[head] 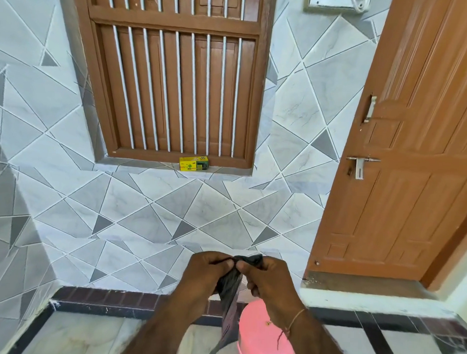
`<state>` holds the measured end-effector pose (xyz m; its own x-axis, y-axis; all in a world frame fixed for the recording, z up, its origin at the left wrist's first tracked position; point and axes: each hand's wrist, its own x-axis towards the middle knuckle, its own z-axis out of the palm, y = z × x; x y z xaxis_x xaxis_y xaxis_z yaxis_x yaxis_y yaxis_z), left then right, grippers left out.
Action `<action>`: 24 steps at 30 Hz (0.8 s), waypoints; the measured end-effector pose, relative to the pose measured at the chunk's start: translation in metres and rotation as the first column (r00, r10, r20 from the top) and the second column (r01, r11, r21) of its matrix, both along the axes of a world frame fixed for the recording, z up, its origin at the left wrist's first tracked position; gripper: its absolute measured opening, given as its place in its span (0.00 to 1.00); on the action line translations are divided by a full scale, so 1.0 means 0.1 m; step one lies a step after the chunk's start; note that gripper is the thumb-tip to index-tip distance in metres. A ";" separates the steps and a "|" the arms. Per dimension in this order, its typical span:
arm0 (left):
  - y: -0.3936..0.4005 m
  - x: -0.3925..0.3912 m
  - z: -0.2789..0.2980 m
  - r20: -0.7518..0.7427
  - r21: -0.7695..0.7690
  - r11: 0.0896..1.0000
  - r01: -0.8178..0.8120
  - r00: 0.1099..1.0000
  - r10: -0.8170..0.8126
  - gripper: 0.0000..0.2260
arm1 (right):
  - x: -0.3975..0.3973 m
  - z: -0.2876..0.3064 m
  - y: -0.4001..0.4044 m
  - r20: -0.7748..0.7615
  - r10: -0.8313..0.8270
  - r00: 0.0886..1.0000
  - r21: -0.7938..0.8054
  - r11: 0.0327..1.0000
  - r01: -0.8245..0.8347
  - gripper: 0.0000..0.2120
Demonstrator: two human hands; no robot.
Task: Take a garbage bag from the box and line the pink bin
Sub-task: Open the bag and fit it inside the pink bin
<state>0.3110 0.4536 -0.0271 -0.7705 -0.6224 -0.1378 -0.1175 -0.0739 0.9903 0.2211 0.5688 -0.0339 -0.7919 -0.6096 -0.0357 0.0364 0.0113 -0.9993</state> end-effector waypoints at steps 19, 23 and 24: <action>-0.32 0.05 0.07 -0.055 0.120 0.969 -0.217 0.973 0.225 0.07 | 0.06 -0.03 -0.33 -0.114 -0.091 0.989 -0.033 0.996 0.088 0.05; -0.40 0.09 0.11 -0.096 0.172 0.939 -0.297 0.944 0.316 0.06 | 0.05 -0.04 -0.37 -0.114 -0.153 0.982 -0.029 0.988 0.151 0.05; -0.42 0.11 0.13 -0.109 0.182 0.933 -0.310 0.937 0.332 0.06 | 0.03 -0.04 -0.37 -0.115 -0.168 0.979 -0.031 0.986 0.166 0.05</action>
